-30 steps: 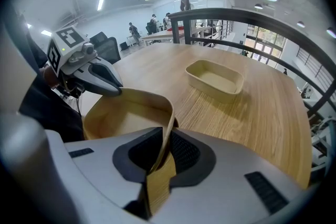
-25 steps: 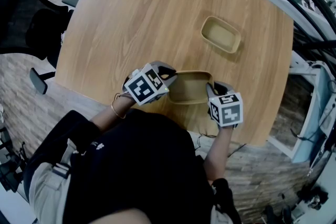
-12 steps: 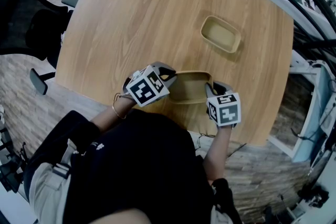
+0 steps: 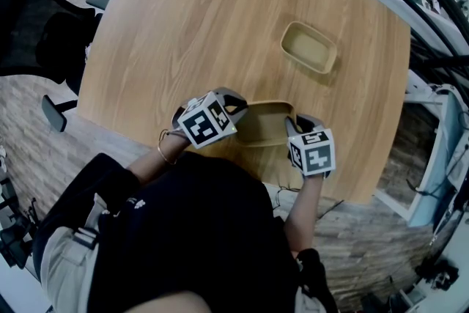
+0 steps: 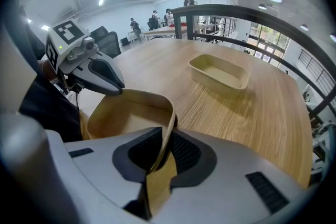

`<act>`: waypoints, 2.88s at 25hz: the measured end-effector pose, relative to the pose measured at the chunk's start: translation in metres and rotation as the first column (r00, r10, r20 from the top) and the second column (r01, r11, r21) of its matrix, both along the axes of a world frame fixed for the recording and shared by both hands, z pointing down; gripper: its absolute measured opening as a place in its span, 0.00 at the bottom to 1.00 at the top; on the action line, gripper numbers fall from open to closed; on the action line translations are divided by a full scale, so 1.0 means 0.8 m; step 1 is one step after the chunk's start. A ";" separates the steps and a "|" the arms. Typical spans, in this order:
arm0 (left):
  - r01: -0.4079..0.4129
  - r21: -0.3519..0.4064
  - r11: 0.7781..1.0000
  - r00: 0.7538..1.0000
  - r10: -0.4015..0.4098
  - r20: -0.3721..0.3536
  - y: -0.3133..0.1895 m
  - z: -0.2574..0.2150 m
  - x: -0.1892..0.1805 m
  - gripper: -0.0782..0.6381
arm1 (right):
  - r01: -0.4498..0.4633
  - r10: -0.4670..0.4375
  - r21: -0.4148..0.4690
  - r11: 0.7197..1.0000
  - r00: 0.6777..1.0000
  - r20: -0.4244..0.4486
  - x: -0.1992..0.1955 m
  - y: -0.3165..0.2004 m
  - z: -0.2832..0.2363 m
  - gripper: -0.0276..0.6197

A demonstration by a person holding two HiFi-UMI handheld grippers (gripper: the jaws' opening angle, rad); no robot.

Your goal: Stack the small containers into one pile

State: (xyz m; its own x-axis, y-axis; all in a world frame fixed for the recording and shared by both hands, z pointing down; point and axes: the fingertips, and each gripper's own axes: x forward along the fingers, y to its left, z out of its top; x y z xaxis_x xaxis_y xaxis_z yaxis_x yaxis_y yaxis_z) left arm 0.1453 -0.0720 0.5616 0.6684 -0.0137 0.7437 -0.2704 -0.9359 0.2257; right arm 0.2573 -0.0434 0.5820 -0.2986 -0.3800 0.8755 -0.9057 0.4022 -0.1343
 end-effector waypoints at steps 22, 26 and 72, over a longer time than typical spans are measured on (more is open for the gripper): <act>-0.003 0.069 0.998 1.000 0.003 -0.008 -0.005 -0.007 -0.003 0.16 | -0.060 0.060 0.030 0.998 0.998 0.006 0.009 0.004 -0.005 0.14; 0.004 0.078 0.997 1.000 -0.003 -0.010 -0.004 -0.011 -0.005 0.16 | -0.084 0.084 0.049 0.995 0.996 0.014 0.012 0.004 -0.011 0.18; 0.161 0.196 0.967 0.947 -0.096 -0.306 0.042 -0.133 0.064 0.16 | -0.426 0.184 0.490 0.761 0.865 0.466 0.062 0.084 -0.151 0.10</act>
State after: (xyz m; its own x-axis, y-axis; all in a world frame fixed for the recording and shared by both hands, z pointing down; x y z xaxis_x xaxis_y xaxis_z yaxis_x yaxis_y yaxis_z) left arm 0.1963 -0.0381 0.4550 0.8370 -0.2523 0.4856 -0.3446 -0.9323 0.1095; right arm 0.3072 0.0237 0.4615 -0.3281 -0.8889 0.3198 -0.9194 0.2228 -0.3240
